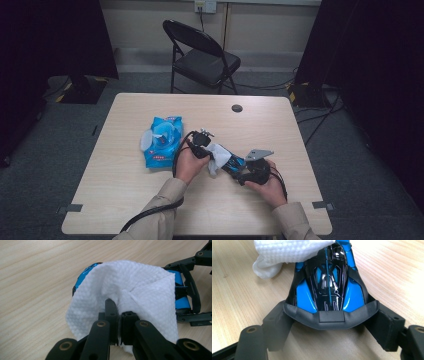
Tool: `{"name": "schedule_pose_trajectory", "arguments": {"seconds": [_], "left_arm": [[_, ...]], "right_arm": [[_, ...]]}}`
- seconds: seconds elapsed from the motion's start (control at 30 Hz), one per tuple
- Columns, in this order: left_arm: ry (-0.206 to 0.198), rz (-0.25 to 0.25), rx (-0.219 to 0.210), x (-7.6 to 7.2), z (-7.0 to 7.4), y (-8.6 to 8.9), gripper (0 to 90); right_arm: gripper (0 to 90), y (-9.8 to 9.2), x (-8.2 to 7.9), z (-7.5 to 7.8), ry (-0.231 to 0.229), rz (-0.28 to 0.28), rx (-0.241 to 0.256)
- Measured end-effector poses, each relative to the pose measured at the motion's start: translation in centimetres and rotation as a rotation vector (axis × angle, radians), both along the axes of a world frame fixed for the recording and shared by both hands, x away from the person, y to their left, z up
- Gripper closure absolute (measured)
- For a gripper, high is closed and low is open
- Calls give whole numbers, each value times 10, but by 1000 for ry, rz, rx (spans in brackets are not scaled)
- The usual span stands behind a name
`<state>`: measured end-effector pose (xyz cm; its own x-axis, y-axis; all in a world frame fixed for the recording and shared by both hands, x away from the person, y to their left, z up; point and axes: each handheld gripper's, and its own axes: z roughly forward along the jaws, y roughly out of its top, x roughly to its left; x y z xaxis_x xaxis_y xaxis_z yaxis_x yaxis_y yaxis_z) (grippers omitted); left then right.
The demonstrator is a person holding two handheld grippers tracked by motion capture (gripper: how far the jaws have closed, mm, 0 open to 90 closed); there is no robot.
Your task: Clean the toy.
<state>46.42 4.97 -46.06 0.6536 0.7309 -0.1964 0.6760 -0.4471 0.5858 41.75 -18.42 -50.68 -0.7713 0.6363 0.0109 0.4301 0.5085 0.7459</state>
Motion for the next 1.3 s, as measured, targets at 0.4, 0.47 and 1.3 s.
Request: {"name": "schedule_pose_trajectory", "arguments": {"seconds": [0.4, 0.47, 1.3], "left_arm": [[-22, 37, 52, 6, -1, 12, 861], [-30, 37, 95, 6, -3, 14, 861], [-64, -32, -32, -7, 22, -6, 839]], "right_arm": [[250, 0, 0, 0, 0, 0, 0], [251, 0, 0, 0, 0, 0, 0], [250, 0, 0, 0, 0, 1, 1]]}}
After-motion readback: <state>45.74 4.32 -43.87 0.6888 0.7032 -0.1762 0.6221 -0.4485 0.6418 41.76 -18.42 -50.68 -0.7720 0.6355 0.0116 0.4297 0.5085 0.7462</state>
